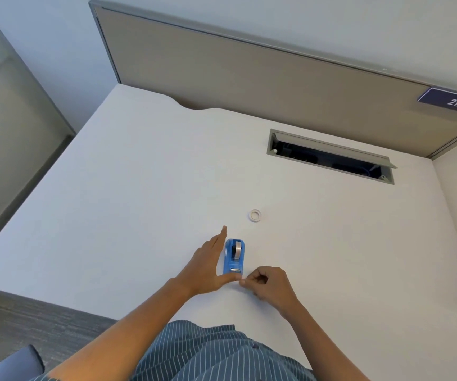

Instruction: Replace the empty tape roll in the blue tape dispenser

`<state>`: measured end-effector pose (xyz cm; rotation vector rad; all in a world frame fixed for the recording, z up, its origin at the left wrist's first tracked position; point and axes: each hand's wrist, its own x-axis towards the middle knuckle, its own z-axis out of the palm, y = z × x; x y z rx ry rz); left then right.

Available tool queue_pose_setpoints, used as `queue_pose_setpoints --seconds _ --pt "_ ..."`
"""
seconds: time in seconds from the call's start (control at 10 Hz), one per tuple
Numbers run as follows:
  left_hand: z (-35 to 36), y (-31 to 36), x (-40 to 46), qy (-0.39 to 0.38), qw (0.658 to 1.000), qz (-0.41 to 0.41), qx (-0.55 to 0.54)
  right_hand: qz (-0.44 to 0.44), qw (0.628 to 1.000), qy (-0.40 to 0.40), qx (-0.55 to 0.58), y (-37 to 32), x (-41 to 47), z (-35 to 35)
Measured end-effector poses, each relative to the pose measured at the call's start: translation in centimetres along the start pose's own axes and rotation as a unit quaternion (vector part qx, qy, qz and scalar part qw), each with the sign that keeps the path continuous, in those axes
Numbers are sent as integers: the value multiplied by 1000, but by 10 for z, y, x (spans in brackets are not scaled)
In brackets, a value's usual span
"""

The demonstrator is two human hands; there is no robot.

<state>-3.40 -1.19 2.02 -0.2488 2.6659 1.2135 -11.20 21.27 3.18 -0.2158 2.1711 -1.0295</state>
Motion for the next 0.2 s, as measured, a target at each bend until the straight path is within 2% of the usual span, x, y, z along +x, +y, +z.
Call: queue_pose_setpoints --seconds 0.1,0.2 --pt "-4 9 -1 35 999 -17 -24 -22 998 39 -34 3 -1 -15" --pt "-10 12 7 93 995 -25 -15 -58 985 146 -71 11 6 -37"
